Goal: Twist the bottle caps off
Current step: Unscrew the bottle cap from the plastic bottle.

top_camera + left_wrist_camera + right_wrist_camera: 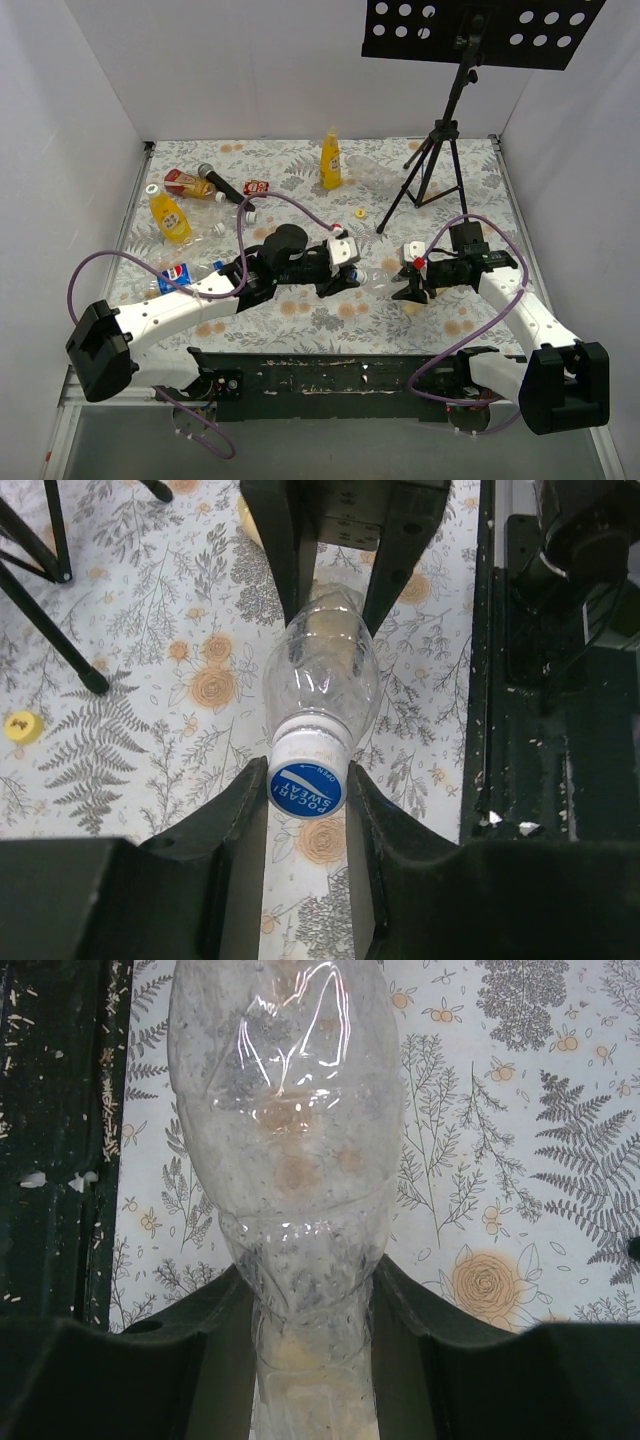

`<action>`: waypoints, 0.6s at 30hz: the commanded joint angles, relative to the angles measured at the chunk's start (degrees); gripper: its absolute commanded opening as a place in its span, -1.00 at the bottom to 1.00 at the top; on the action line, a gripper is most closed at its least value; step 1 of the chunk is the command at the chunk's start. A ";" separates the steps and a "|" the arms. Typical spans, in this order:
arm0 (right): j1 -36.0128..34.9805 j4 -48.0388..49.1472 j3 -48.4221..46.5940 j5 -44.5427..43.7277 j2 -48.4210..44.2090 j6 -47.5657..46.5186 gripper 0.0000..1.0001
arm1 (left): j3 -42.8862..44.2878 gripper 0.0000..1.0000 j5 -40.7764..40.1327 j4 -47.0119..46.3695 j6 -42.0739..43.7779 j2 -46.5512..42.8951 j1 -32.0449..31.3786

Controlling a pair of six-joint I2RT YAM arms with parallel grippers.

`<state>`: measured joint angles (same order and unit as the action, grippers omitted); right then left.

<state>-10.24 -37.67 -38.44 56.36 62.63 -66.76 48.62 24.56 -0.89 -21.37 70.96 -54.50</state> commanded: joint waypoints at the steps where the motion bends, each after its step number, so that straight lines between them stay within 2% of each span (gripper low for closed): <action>1: 0.04 -0.83 -0.15 0.60 0.30 -0.39 -0.78 | 7.17 -1.00 -5.12 5.96 -21.20 0.49 0.10; 6: 0.04 -0.83 -0.15 0.86 0.56 -0.47 -0.78 | 10.88 -1.00 -10.22 12.75 -56.17 -0.11 0.10; 8: 0.04 -0.91 -0.32 0.95 0.82 -0.56 -0.79 | 11.32 -1.00 -10.40 13.71 -65.00 -0.12 0.01; 10: 0.04 -1.09 -0.32 1.03 1.00 -0.56 -0.79 | 11.58 -1.00 -11.45 14.50 -67.22 -0.12 -0.25; 15: 0.04 -1.18 -0.15 0.42 0.39 -0.74 -0.79 | 12.63 -1.00 -17.61 17.31 -63.63 0.49 -0.26; 16: 0.04 -1.00 -0.06 0.42 0.21 -0.65 -0.79 | 12.81 -0.94 -18.40 17.93 -63.19 0.67 -0.26; 18: 0.04 -1.00 -0.06 0.42 0.21 -0.56 -0.79 | 13.17 -0.64 -18.76 18.46 -61.79 0.76 -0.26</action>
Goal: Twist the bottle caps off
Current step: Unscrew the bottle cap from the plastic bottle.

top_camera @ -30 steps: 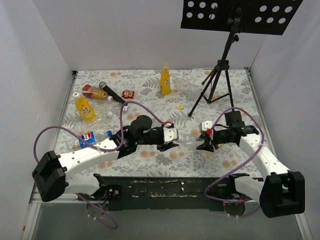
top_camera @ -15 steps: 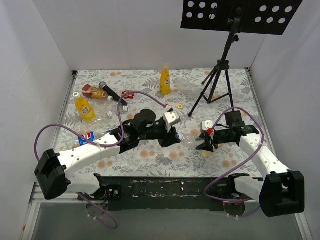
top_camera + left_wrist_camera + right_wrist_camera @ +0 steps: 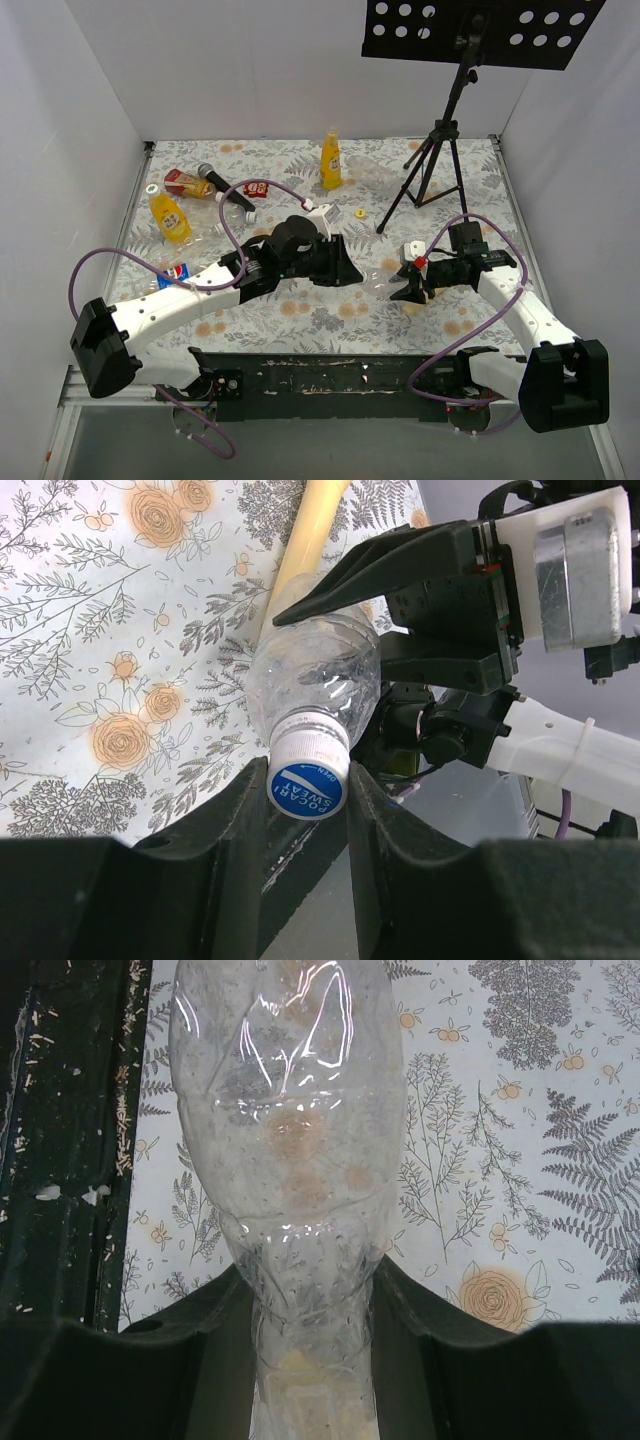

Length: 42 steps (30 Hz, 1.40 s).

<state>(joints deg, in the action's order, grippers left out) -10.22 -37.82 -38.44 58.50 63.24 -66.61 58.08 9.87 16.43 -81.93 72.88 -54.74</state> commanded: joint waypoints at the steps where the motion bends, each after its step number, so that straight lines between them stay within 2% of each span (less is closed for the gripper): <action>1: 0.02 -0.85 -0.15 -1.72 -0.31 -0.80 -0.79 | 3.70 -0.49 -3.98 1.15 -0.43 -1.16 -0.02; 3: 0.02 -1.11 -0.24 -1.63 -0.14 -0.80 -0.79 | 3.53 -0.07 -4.16 1.41 1.07 -1.69 -0.02; 5: 0.02 -1.11 -0.32 -1.63 -0.14 -0.80 -0.79 | 3.00 0.16 -4.16 1.50 3.26 -2.65 -0.02; 10: 0.02 -1.11 -0.32 -1.55 -0.14 -0.89 -0.79 | 1.60 0.62 -3.10 2.12 9.93 -5.99 0.07; 14: 0.02 -1.11 -0.32 -1.55 -0.14 -0.89 -0.79 | -0.51 0.96 0.93 1.86 24.92 -9.59 0.07; 16: 0.02 -1.11 -0.32 -1.46 -0.14 -0.98 -0.79 | -3.66 0.96 5.66 -0.33 36.86 -12.14 0.07; 18: 0.02 -1.29 -0.32 -1.37 0.04 -1.07 -0.79 | -9.36 0.96 14.17 -2.53 53.38 -15.21 0.07; 19: 0.02 -1.29 -0.32 -1.37 0.13 -1.07 -0.79 | -12.26 0.96 15.43 -5.24 60.76 -16.97 0.07; 22: 0.02 -1.38 -0.33 -1.46 0.13 -1.07 -0.79 | -18.52 0.96 14.39 -13.50 71.45 -18.66 0.07; 28: 0.02 -1.37 -0.41 -1.55 0.48 -1.07 -0.79 | -13.35 0.96 15.35 -16.07 74.81 -9.52 0.16; 30: 0.02 -1.64 -0.50 -1.46 0.48 -1.33 -0.79 | -13.44 0.96 15.79 -19.58 74.37 -7.59 0.25; 36: 0.02 -1.64 -0.32 -1.37 0.04 -1.42 -0.79 | -12.21 0.53 16.32 -22.13 73.14 -4.50 0.42; 38: 0.02 -1.64 -0.41 -1.37 0.04 -1.51 -0.79 | -12.29 0.32 16.06 -23.01 72.53 -4.24 0.34; 42: 0.02 -1.73 -0.50 -1.37 0.13 -1.59 -0.79 | -12.38 0.22 15.97 -23.98 71.91 -3.98 0.34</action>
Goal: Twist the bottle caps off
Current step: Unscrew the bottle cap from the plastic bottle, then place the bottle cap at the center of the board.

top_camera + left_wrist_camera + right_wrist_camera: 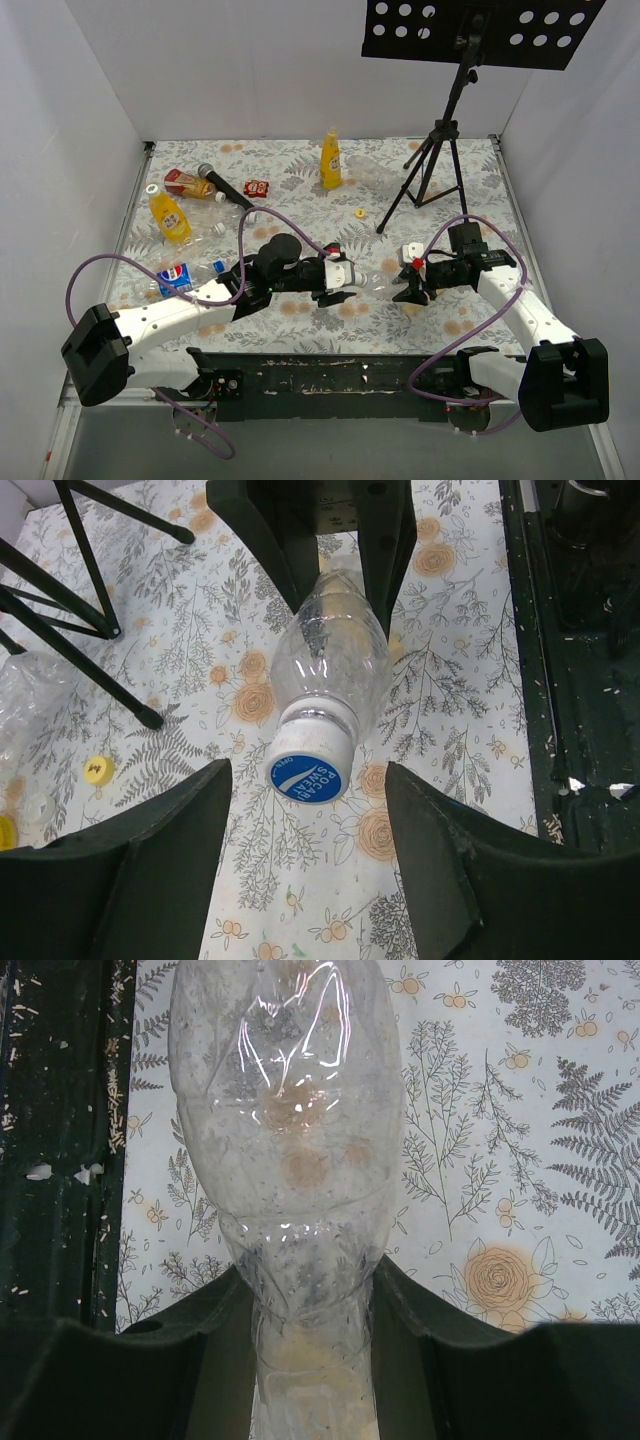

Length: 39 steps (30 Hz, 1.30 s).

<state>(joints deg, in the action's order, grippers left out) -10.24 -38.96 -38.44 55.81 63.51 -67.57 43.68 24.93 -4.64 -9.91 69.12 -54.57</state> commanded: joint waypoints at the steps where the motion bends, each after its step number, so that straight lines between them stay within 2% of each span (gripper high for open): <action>1: 0.04 -0.76 -0.50 1.32 -0.05 -0.72 -0.79 | 2.02 0.19 1.00 -3.09 -0.28 -0.13 0.07; 5: 0.04 -0.85 -0.50 1.32 0.04 -0.72 -0.79 | 2.28 0.02 2.14 -3.00 -1.42 0.31 0.25; 10: 0.04 -0.77 -0.59 1.23 0.22 -0.72 -0.79 | 3.86 -0.74 2.85 -0.46 -4.75 1.36 0.25; 11: 0.04 -0.77 -0.50 1.23 0.22 -0.72 -0.79 | 4.22 -0.97 2.76 0.33 -6.07 1.37 0.25; 14: 0.04 -0.77 -0.50 1.05 0.30 -0.81 -0.79 | 5.88 -1.00 2.06 3.14 -13.00 0.84 0.25; 15: 0.04 -0.85 -0.50 0.97 0.30 -0.81 -0.79 | 6.67 -1.00 1.36 4.19 -17.73 0.40 0.16; 18: 0.04 -0.85 -0.50 0.97 0.39 -0.90 -0.79 | 9.48 -1.00 -5.83 9.02 -37.91 -0.66 0.25; 21: 0.04 -0.77 -0.50 1.23 0.65 -0.90 -0.79 | 13.09 -1.00 -8.22 15.88 -57.52 -0.74 0.43; 24: 0.04 -1.20 -0.76 1.49 1.18 -1.07 -0.79 | 13.27 -1.00 -11.03 16.94 -74.85 -0.83 0.34; 25: 0.04 -1.38 -0.85 1.49 1.36 -1.16 -0.79 | 14.23 -1.00 -12.17 19.12 -78.03 -0.48 0.42; 27: 0.04 -1.29 -0.76 1.32 1.27 -1.16 -0.79 | 15.99 -1.00 -13.50 22.03 -81.48 0.75 0.34; 30: 0.04 -1.21 -0.59 1.14 0.74 -1.07 -0.79 | 17.75 -1.00 -15.17 24.15 -80.36 1.19 0.25; 35: 0.04 -1.03 -0.50 0.88 0.48 -0.90 -0.78 | 19.16 -1.00 -24.03 28.20 -74.91 0.31 0.34; 39: 0.04 -0.94 -1.11 1.84 0.57 -0.19 -0.79 | 15.57 -1.00 -29.85 25.66 -66.50 -0.74 1.21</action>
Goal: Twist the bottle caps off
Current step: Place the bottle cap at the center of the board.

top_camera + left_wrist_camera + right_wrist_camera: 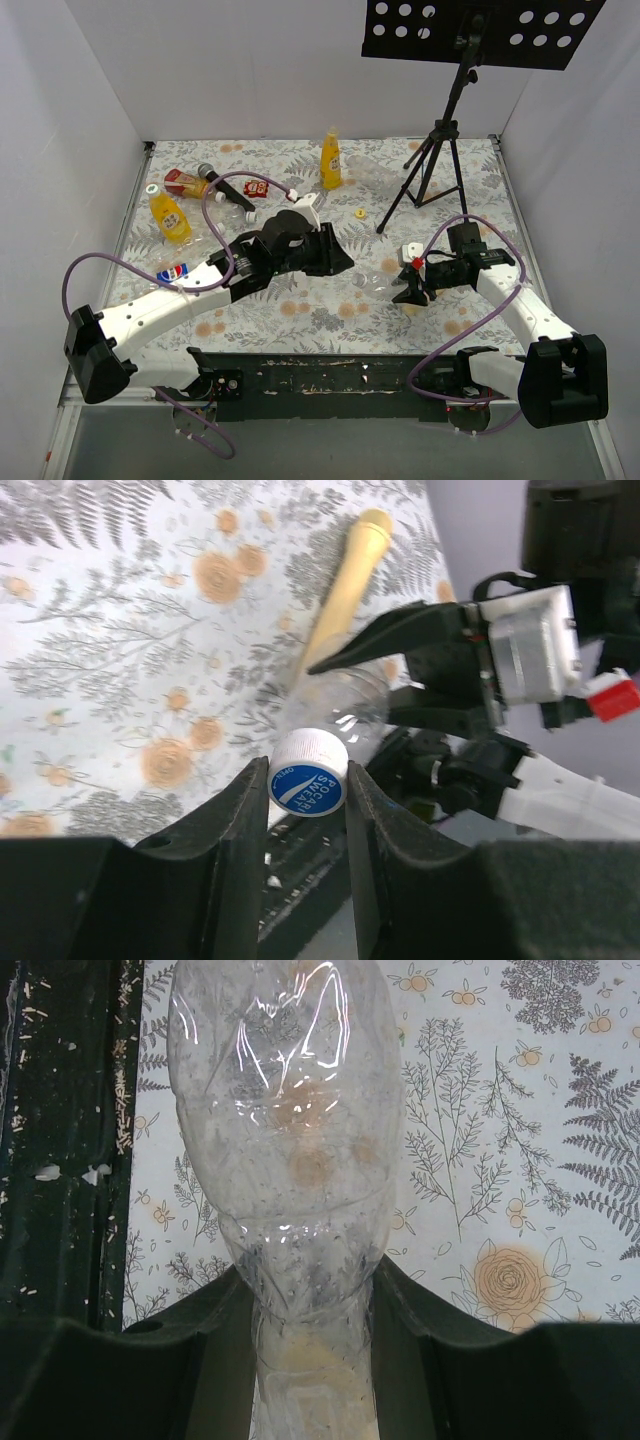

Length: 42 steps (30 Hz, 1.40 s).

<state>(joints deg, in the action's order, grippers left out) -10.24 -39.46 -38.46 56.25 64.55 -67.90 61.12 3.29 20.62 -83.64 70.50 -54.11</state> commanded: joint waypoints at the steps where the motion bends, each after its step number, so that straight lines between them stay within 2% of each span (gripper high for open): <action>1: 0.04 -0.09 -1.35 1.76 -0.40 0.57 -0.79 | -3.02 -1.00 -8.30 -1.18 8.82 -2.12 1.37; 3: 0.13 1.22 -1.44 1.41 -0.39 2.50 -0.79 | -5.47 -1.00 -5.86 -5.30 12.60 -1.86 3.12; 7: 2.41 6.05 -1.71 1.23 -0.74 11.09 -0.85 | -7.68 -1.00 3.10 -13.92 13.59 1.99 10.41; 10: 5.40 9.75 -1.53 2.02 -1.97 16.47 -0.87 | -6.20 -1.00 3.83 -17.01 12.45 8.49 14.55; 20: 8.74 16.70 1.19 0.53 -5.58 22.90 -0.83 | 10.84 -1.00 -14.17 -14.12 5.60 32.23 15.79; 26: 9.10 16.87 1.19 0.97 -5.32 23.16 -0.83 | 22.97 -0.99 -19.98 -6.75 0.50 45.23 16.49; 30: 9.27 16.88 1.28 0.88 -5.49 22.99 -0.83 | 28.96 -0.83 -20.69 -3.92 -1.70 51.05 17.37; 32: 9.45 16.87 1.28 1.05 -5.58 23.07 -0.83 | 30.71 -0.61 -20.08 -4.01 -1.97 52.72 17.54; 34: 9.45 16.79 1.28 1.32 -5.67 23.07 -0.83 | 31.69 -0.22 -19.46 -4.01 -1.88 53.25 17.54; 38: 9.71 16.70 1.28 1.58 -5.49 22.90 -0.84 | 29.24 0.08 -18.85 -4.89 -1.79 50.63 17.54; 42: 9.71 16.52 1.19 1.76 -5.23 22.81 -0.83 | 21.78 0.29 -18.50 -7.34 -0.39 42.73 17.54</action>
<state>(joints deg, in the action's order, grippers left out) -0.80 -23.81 -37.58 56.34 59.70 -45.21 88.84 -14.55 14.13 -85.10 123.57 -36.56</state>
